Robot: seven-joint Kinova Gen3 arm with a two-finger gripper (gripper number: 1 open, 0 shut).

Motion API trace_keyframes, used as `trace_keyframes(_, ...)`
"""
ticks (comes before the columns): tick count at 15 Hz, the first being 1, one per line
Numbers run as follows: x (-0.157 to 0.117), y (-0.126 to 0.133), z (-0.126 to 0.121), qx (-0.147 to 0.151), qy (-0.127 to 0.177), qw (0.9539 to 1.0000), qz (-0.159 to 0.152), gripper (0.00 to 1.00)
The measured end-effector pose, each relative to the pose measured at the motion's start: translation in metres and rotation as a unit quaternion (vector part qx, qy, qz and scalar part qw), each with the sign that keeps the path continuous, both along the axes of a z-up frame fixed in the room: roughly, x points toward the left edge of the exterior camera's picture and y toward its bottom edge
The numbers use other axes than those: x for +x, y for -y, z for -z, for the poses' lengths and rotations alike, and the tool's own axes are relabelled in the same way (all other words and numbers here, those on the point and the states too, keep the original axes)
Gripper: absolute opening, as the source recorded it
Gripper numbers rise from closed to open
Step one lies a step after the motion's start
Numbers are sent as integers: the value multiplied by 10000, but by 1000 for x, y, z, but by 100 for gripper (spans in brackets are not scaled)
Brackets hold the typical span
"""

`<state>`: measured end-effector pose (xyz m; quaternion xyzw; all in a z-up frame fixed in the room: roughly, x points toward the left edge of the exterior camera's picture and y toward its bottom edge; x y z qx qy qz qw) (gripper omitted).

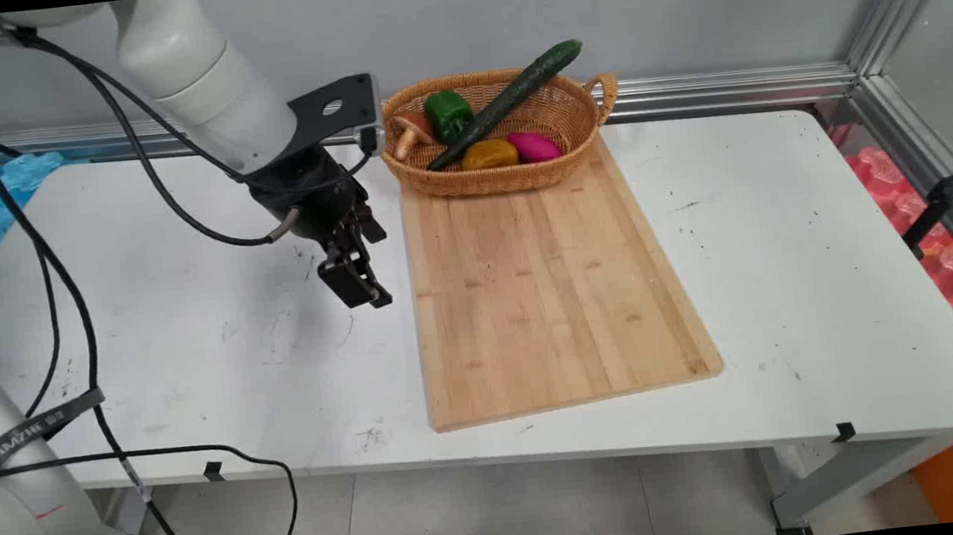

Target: Pick up the potato from the vegetable basket

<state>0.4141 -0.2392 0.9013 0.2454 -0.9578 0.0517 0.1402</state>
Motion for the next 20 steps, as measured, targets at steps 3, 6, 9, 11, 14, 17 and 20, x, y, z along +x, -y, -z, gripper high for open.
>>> trace_keyframes(3, 3, -1, -3, 14, 41, 10000, 32, 100)
trace_keyframes(6, 7, -3, -5, 24, 89, 9999, 62, 100)
trace_keyframes(9, 11, -2, -7, 17, 141, 9999, 76, 100)
trace_keyframes(11, 12, -1, -8, 5, 150, 9999, 60, 100)
trace_keyframes(14, 8, 8, -10, -44, 104, 9999, -59, 100)
trace_keyframes(17, 0, 22, -13, -153, 17, 9998, -145, 100)
trace_keyframes(20, -14, 45, -18, -327, -75, 9992, -199, 100)
